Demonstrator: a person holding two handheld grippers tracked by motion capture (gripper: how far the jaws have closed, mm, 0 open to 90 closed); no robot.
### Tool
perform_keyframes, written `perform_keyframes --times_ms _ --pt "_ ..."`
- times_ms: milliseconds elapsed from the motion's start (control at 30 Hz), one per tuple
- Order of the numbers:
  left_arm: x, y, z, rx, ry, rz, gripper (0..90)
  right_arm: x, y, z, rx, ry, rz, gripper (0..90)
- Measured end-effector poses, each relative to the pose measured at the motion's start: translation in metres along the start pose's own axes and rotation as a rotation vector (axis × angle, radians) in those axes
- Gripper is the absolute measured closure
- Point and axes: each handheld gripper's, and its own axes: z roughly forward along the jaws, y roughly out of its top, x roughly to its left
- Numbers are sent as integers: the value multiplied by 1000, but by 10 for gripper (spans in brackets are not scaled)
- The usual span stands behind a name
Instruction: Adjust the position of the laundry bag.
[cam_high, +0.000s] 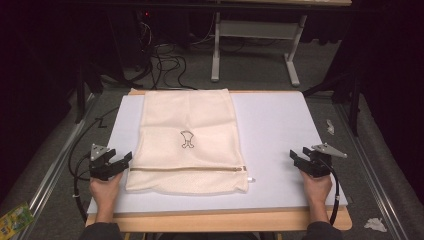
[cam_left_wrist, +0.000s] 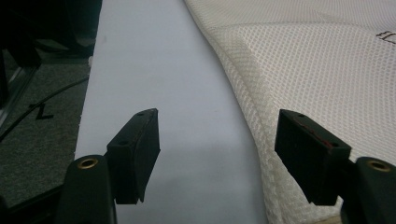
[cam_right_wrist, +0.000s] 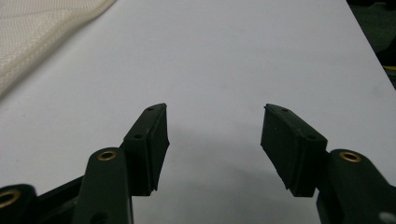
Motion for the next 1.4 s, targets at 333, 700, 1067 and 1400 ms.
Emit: perform_keyframes --times_ms 333,700,1067,1400 --pt "1 1 1 15 -12 0 321 1 0 0 1 -8 -11 426" --pt "3 1 0 5 -19 -19 332 0 1 0 0 -13 5 451" --pt "2 0 -3 -21 -31 -3 356 5 2 -4 -28 -35 -47 521" --pt "-1 6 -5 1 -65 -5 367 13 8 -3 -1 63 -15 575"
